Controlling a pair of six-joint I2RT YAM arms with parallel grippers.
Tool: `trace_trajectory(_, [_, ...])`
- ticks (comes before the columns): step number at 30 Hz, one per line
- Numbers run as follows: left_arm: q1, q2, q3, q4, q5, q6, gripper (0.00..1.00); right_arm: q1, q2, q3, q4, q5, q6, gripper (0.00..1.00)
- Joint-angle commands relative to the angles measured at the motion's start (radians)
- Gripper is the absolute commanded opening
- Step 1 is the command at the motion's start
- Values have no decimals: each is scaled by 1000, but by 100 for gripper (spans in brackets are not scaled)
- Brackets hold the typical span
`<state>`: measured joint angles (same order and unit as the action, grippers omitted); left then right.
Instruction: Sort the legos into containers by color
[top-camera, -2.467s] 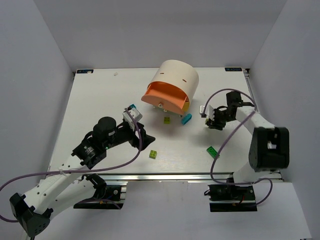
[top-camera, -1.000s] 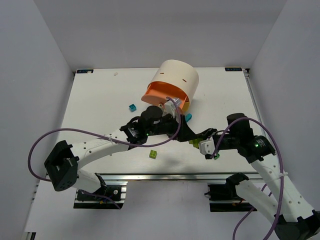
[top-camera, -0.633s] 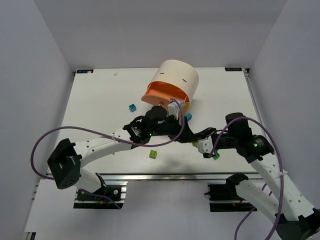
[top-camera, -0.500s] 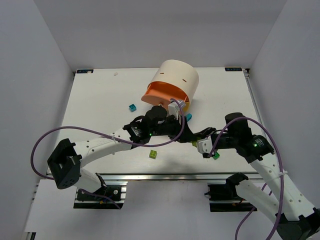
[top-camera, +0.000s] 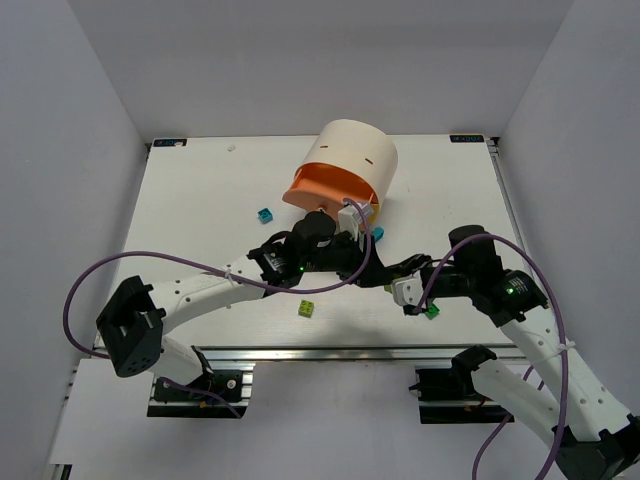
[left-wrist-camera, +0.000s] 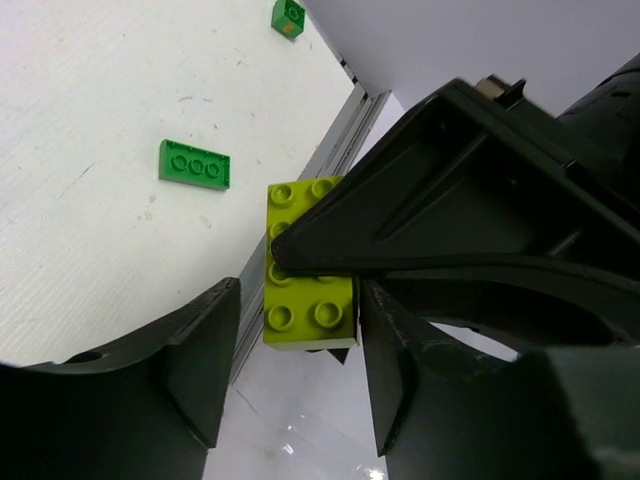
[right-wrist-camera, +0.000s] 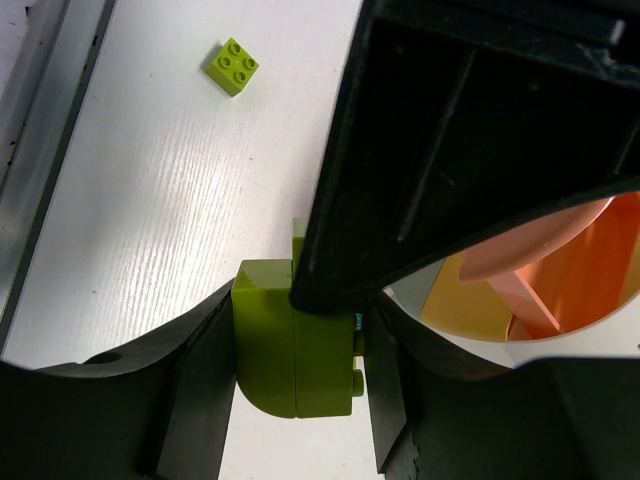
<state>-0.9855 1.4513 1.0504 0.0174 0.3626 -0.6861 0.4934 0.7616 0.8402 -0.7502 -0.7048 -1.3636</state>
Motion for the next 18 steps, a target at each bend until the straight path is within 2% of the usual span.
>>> trace_trajectory(1, [-4,1,48,-43,25,20,62,8,-7,0,48,4,18,0])
trace_trajectory(7, [-4,-2,43,-50,29,23,58,7,-7,2,46,8,18,0])
trace_trajectory(18, [-4,-29,36,-36,10,20,61,11,-13,-13,29,1,1,0])
